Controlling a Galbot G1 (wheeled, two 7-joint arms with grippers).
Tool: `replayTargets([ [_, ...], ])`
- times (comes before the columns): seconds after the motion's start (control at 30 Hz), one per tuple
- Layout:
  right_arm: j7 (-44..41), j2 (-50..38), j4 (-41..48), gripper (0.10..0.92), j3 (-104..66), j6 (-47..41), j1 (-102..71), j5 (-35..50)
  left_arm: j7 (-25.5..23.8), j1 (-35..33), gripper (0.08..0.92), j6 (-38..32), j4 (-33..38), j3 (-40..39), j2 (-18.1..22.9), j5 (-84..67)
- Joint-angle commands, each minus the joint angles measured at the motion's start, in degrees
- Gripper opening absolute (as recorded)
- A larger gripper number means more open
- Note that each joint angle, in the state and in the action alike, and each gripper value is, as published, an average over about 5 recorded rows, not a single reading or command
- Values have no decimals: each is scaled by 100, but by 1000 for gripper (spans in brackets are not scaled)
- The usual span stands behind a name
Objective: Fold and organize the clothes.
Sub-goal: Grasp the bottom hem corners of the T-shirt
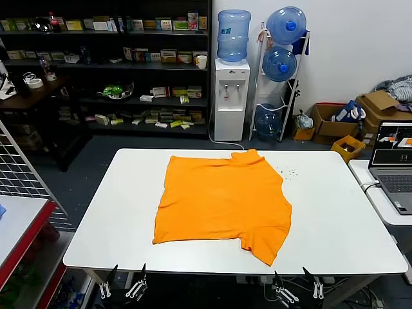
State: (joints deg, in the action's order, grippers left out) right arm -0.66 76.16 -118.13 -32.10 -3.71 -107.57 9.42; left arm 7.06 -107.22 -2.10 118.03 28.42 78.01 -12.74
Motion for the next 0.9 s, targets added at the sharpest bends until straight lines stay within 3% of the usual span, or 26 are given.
replayTargets([
  [0.03, 105, -19, 5, 823, 41, -8, 82, 30, 10, 4, 823, 22, -7, 8, -13, -30],
  [0.2, 198, -30, 154, 823, 162, -113, 657, 21, -53, 322, 823, 116, -67, -77, -102, -132],
  [0.6, 431, 370, 933, 823, 642, -869, 1769, -319, 97, 2125, 823, 847, -1161, -715, -69, -500],
  [0.8, 476, 465, 1132, 819, 645, -916, 1837, -348, 174, 2453, 822, 972, -1563, -836, -146, -515],
  [0.9, 481, 466, 1185, 776, 654, -939, 1827, -344, 165, 2494, 807, 974, -1629, -844, -185, -527],
])
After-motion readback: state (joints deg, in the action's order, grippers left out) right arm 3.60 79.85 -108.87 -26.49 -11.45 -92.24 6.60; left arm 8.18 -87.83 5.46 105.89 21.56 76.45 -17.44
